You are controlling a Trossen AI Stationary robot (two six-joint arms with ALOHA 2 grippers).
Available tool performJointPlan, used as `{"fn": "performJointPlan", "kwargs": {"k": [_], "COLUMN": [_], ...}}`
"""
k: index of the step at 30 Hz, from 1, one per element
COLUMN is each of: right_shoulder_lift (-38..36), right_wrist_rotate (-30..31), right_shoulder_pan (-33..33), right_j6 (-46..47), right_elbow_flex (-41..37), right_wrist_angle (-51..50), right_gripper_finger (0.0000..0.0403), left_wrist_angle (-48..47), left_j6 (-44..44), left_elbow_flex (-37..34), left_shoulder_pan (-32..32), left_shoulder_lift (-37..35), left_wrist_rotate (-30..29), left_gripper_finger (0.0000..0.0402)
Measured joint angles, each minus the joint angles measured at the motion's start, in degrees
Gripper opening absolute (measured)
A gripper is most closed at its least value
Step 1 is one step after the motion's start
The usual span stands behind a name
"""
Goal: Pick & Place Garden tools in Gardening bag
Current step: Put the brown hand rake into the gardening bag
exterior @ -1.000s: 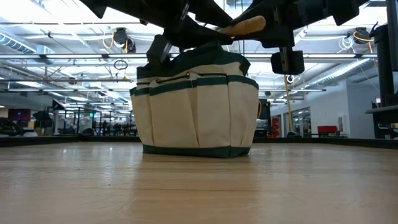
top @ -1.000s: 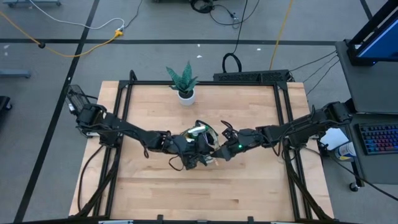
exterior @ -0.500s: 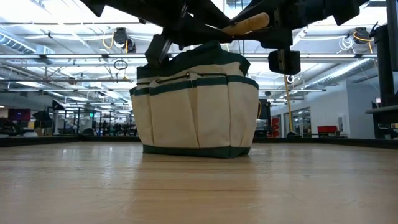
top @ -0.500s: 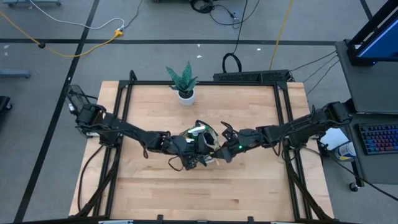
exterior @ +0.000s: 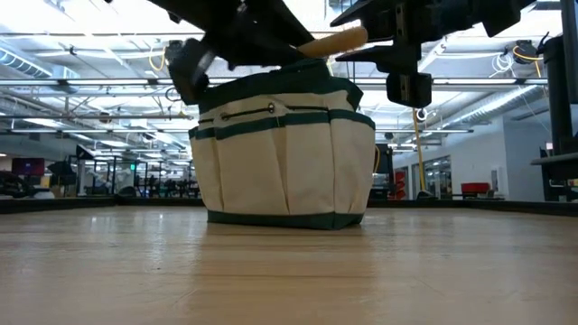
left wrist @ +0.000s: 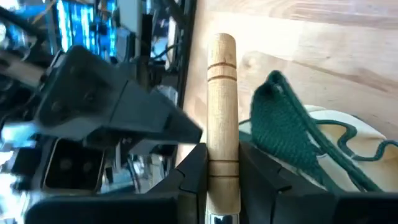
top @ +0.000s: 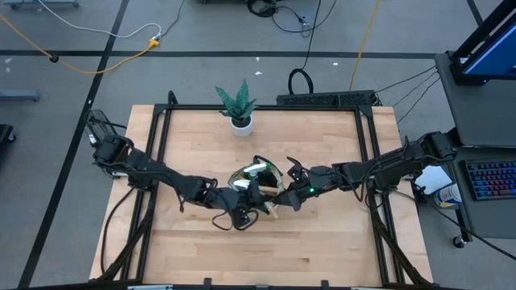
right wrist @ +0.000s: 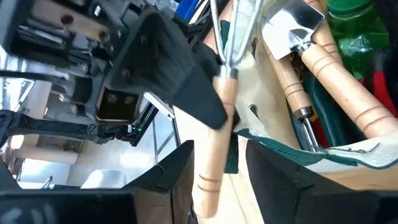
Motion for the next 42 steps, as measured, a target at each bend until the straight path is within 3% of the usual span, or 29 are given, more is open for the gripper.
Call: {"fn": "performJointPlan", "kwargs": {"k": [5, 8, 14, 17, 29, 42], "right_shoulder_lift": [0.0, 0.0, 0.0, 0.0, 0.0, 0.0], "right_wrist_rotate": [0.0, 0.0, 0.0, 0.0, -0.3, -0.1], "right_shoulder_pan": [0.0, 0.0, 0.0, 0.0, 0.1, 0.0], "right_j6": [-0.6, -2.5, -3.4, -4.4, -5.0, -6.1], "right_elbow_flex": [0.0, 0.0, 0.0, 0.0, 0.0, 0.0], "right_wrist_angle": [0.0, 0.0, 0.0, 0.0, -0.2, -2.1], "right_gripper_finger": [0.0146, 0.0145, 0.0146, 0.0145, 0.0144, 0.0144], "left_wrist_angle": [-2.3, -5.7, -6.1, -6.1, -18.1, -24.2], "left_j6": [-8.0, -14.0, -31.0, -35.4, -42.3, -38.4], "left_elbow_flex": [0.0, 0.0, 0.0, 0.0, 0.0, 0.0], "left_shoulder_pan": [-1.1, -1.1, 1.6, 3.1, 8.9, 9.2], "left_shoulder_lift": [-2.8, -4.9, -6.2, -6.2, -6.0, -6.2], "left_wrist_rotate": [-4.8, -4.6, 12.0, 15.1, 14.9, 7.7], "left_gripper_finger": [0.0076, 0.0079, 0.0069, 0.0075, 0.0076, 0.0075]}}
